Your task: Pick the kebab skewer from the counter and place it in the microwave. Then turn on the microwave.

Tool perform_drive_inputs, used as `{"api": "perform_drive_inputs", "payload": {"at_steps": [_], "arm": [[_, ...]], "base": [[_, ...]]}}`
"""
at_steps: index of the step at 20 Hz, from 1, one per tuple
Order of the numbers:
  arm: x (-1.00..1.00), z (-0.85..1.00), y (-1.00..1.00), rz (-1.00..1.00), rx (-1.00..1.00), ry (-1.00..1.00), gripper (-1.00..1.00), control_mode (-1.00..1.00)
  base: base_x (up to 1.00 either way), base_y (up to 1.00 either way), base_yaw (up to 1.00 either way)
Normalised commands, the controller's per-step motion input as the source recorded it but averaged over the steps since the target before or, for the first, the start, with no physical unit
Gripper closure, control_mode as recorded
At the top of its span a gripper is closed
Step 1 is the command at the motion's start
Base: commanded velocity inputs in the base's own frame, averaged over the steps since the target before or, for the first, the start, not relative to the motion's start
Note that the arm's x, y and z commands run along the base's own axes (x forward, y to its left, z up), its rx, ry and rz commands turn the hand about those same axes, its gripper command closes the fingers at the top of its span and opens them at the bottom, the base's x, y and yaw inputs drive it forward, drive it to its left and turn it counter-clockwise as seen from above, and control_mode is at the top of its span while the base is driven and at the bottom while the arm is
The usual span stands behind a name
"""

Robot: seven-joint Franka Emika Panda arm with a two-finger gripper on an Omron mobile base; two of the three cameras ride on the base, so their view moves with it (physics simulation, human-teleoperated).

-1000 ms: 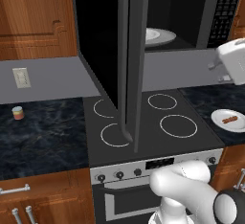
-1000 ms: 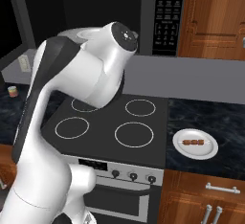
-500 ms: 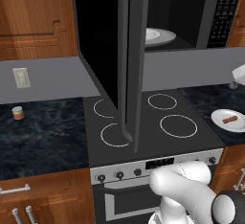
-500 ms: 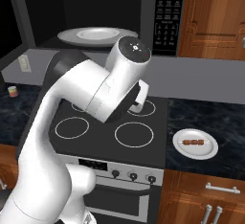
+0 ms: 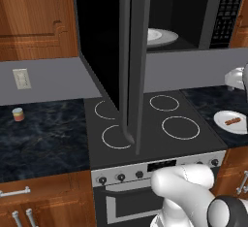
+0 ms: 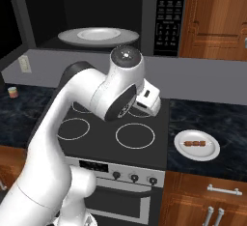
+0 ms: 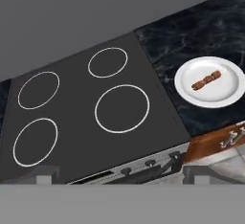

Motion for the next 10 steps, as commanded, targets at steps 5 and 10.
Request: {"api": "perform_drive_inputs", "payload": {"at_steps": [5,10], "arm": [[0.56,-0.31,-0.64,-0.23,0.06,0.27,-1.0,-1.0],[0.55,-0.41,-0.63,-0.23,0.15,0.35,-1.0,-1.0]], "base": [[0.0,0.0,0.0],[0.0,0.0,0.0]]}}
